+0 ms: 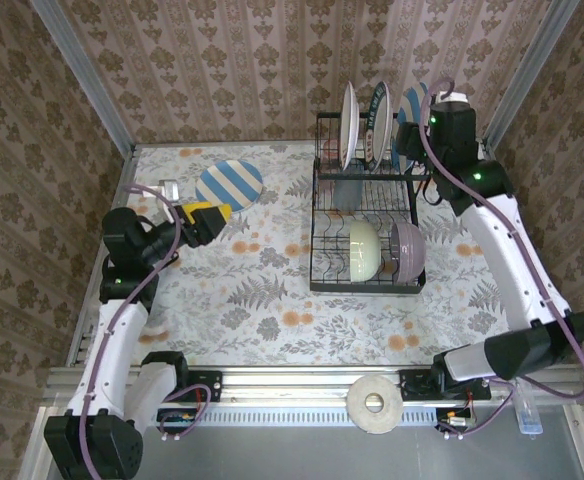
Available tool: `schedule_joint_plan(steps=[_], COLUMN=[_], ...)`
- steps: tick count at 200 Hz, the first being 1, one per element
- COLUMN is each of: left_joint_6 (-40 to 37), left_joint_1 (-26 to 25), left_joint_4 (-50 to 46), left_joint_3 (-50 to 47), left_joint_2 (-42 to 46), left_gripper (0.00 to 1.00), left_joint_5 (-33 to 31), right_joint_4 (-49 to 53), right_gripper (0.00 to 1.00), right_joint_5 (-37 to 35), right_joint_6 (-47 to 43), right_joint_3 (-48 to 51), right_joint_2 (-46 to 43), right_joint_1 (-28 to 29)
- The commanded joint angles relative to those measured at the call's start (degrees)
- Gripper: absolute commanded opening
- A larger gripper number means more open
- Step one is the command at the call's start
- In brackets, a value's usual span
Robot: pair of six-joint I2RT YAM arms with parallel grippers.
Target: Unload the mixed dishes from the dish rack
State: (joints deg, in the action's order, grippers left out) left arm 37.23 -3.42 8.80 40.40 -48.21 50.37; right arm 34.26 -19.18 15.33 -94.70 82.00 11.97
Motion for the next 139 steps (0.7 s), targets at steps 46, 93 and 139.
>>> schedule_joint_plan(steps=[46,93,139], left_joint_6=[5.6,6.4,5.9], left_joint_1=[-1.0,-1.1,-1.0], left_joint_4=[9.8,10.4,9.9], left_joint_3=[-2.0,-2.1,-2.0], left_joint_2=[0.5,1.2,2.2], left_gripper=[1.0,1.0,1.0], left_joint_5=[3.1,3.2,3.1], right_joint_4=[2.5,1.5,1.8], right_gripper=[0.6,0.47,0.39], right_joint_5=[-2.3,-1.5,-1.7], right_joint_6=[-0.9,-1.5,-1.3], right_joint_3=[-8.4,-9.2,-10.5], right_joint_2=[7.5,8.1,10.0], right_joint_1=[-2.6,-3.1,-3.4])
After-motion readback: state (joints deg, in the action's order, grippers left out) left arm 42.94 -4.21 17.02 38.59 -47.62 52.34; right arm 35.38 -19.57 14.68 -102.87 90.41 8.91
